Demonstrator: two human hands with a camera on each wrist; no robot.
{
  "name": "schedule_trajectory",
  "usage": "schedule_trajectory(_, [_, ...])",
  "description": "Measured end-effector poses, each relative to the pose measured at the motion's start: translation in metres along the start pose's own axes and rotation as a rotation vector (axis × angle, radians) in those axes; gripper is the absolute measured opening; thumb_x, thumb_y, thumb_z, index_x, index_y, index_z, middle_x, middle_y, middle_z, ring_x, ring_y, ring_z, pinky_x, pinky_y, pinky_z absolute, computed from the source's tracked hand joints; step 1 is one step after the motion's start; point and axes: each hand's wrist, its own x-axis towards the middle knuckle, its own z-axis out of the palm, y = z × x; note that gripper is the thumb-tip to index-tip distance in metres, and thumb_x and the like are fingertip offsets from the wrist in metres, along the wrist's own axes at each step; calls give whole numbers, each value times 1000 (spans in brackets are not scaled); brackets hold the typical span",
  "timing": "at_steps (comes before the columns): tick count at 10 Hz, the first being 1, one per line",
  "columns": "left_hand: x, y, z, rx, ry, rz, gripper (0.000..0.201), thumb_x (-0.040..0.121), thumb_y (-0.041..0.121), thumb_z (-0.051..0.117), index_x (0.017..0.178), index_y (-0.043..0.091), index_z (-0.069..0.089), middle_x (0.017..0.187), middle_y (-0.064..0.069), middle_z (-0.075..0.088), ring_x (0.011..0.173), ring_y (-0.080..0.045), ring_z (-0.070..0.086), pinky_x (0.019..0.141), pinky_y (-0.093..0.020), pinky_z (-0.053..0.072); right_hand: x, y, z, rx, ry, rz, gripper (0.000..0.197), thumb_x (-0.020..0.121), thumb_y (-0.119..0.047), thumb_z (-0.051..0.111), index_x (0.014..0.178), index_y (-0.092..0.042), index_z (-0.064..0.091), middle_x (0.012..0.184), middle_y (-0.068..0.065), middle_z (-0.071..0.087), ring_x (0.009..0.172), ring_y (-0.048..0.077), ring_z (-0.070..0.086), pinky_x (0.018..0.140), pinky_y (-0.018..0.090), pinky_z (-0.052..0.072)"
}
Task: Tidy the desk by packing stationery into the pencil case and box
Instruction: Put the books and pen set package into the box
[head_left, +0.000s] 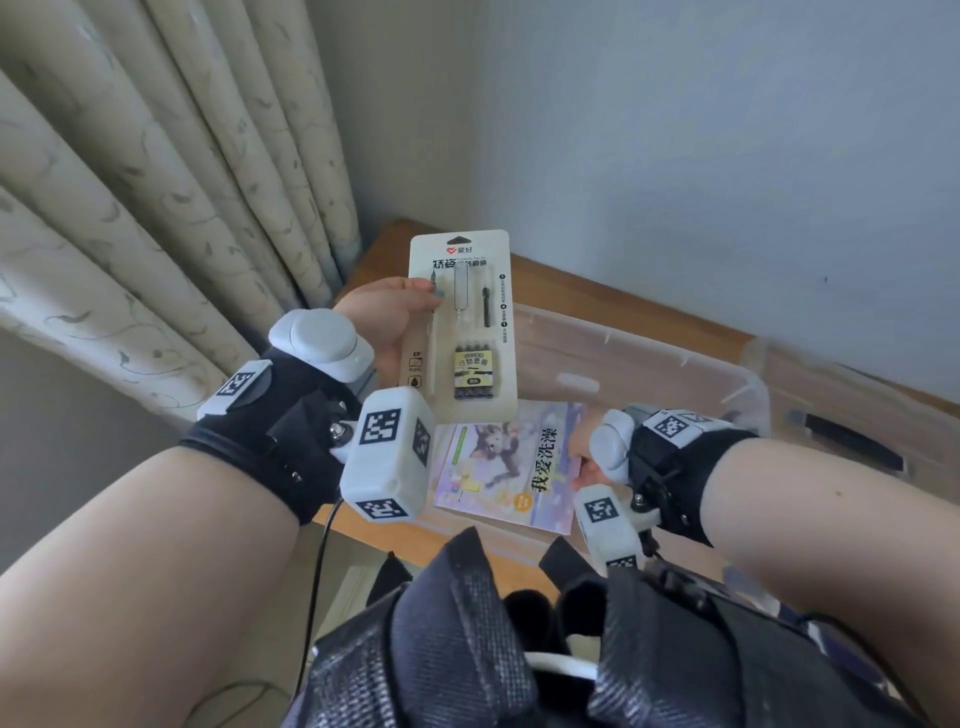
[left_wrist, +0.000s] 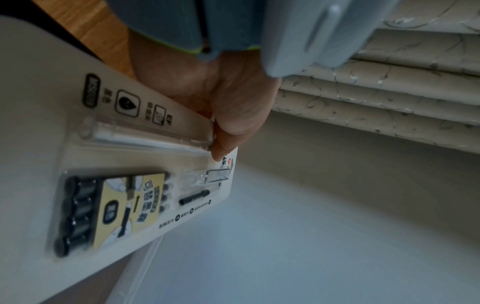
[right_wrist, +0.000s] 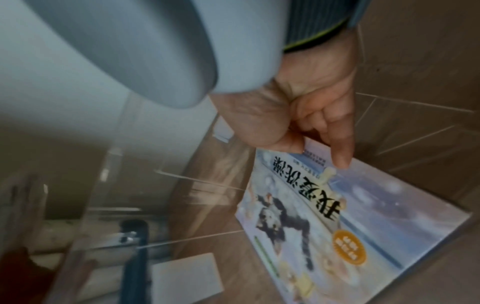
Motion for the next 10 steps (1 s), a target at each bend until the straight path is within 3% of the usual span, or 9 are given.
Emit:
schedule_trajectory(1, [-1,-3,2,-21,18,9,12,83,8,66,80,18,61,93,-10,72,88,-30,70,84,-50,54,10,2,4,-33,-9,23,49,88,3,49,136,4,40,107,10,51,80,22,60,84,41,56])
schedule_trajectory(2, [1,-6,4,-48,54,23,19,86,2,62,77,18,57,82,-6,68,78,-25,67,78,-42,55,13,-3,8,-95,-28,44,46,90,-5,51,135,4,42,91,1,50,74,18,53,93,43,51])
schedule_trajectory(3, [3,-6,2,-33,65,16,18,87,3,62,78,18,57,88,-8,69,86,-29,67,85,-47,53,21,-6,6,-104,-25,64,47,91,-10,52,135,2,43,89,2,51,72,21,53,85,43,53])
schedule_trajectory(4, [3,-11,0,-40,92,-3,18,86,3,63,78,18,57,86,-7,68,85,-28,67,88,-48,53,27,-7,7,-170,-3,59,46,90,-15,54,133,1,46,107,11,58,85,24,58,87,45,51])
schedule_trajectory(5, [0,-12,2,-68,84,8,17,86,3,63,79,17,59,95,-10,71,87,-28,68,85,-47,54,29,-12,4,-246,-15,5,45,92,-15,52,133,2,45,136,21,49,85,18,51,72,35,49])
schedule_trajectory(6, [0,-9,2,-126,99,58,18,85,1,62,78,17,59,97,-12,71,88,-29,69,83,-48,55,30,-21,-4,-213,-20,-42,42,94,-17,52,131,1,49,128,20,57,88,22,61,74,36,53])
schedule_trajectory(8, [-10,4,17,-276,130,209,24,88,-1,59,71,15,55,79,-4,71,75,-21,70,77,-43,58,-15,-58,-22,451,-387,-331,63,90,-63,25,114,-15,58,102,9,69,93,27,66,82,38,49])
schedule_trajectory(9, [-16,8,41,-309,120,242,25,87,-3,61,70,15,55,89,-9,70,82,-27,69,84,-50,56,-43,-57,-24,500,-346,-500,48,86,-46,48,115,-11,61,106,12,69,92,27,68,72,33,57])
schedule_trajectory(10, [-22,17,73,-229,59,252,25,84,0,64,68,17,54,86,-7,68,78,-25,66,87,-53,54,-56,-49,-28,630,6,-578,33,92,-2,51,125,0,53,99,16,65,76,25,66,60,31,59])
